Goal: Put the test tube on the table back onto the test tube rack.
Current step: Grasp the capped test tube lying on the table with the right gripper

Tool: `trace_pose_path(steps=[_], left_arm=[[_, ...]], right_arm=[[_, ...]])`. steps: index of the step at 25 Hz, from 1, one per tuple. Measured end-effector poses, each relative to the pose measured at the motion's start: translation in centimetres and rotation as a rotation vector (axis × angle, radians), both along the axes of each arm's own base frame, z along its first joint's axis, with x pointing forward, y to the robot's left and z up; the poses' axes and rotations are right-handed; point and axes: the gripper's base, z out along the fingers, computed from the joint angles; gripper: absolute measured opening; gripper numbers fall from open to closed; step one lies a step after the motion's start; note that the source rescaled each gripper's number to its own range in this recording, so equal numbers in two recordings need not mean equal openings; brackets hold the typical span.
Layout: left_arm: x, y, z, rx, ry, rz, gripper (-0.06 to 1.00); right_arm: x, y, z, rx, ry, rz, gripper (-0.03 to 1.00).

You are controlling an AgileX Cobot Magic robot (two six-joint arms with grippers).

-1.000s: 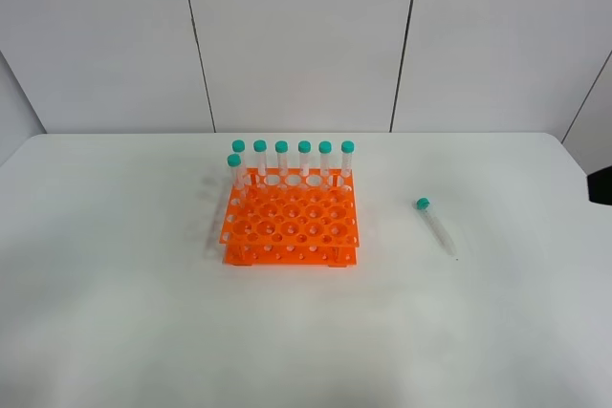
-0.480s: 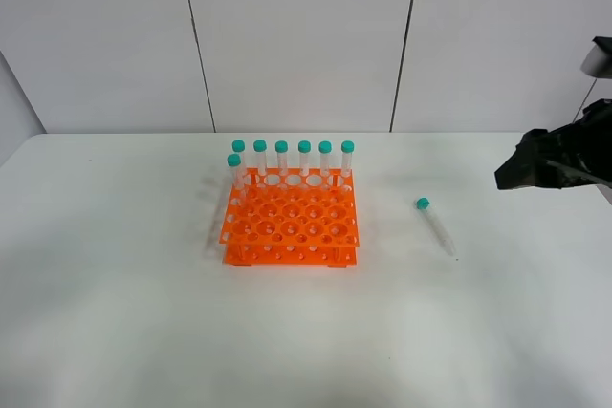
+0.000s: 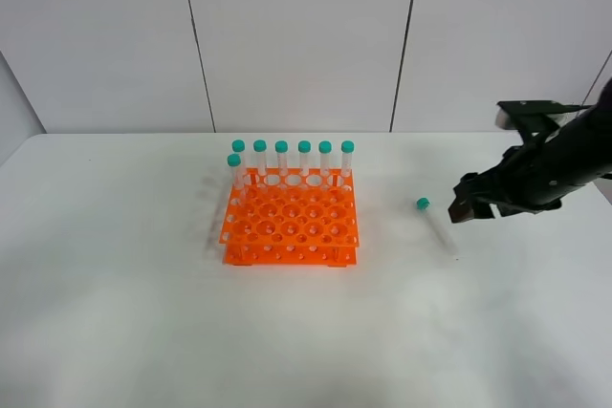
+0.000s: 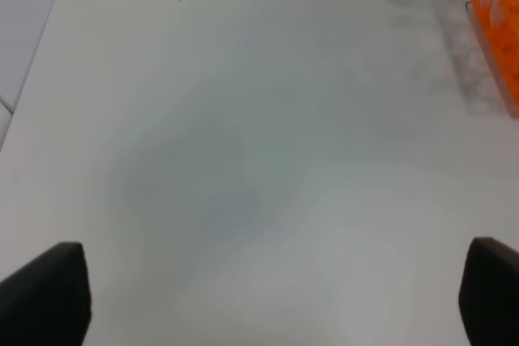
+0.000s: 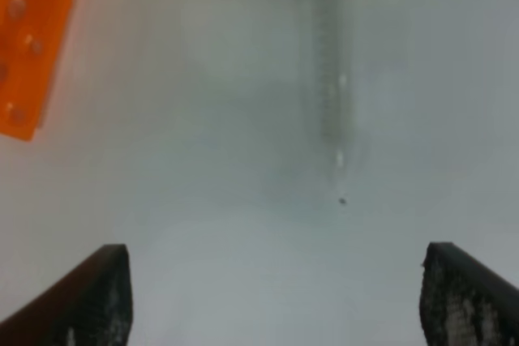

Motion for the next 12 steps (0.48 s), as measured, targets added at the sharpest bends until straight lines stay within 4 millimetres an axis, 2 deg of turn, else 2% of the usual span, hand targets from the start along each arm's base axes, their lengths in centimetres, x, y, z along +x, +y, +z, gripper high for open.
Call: trace_pose_path(steps=[3,9,12], left_arm=[[0.0,0.0,0.0,0.000,0.000,0.000,1.00],[0.0,0.0,-0.1,0.000,0.002,0.000,1.00],[0.0,0.0,-0.1,-0.005,0.004,-0.003,1.00]], right_arm=[[0.9,0.8,-2.1,-0.026,0.019,-0.008,0.91],[1.8,0.4,-6.4,-0.094,0.112,-0.041,0.91],[2.4,0.4,-7.8,-0.104,0.146,-0.042,0.91]])
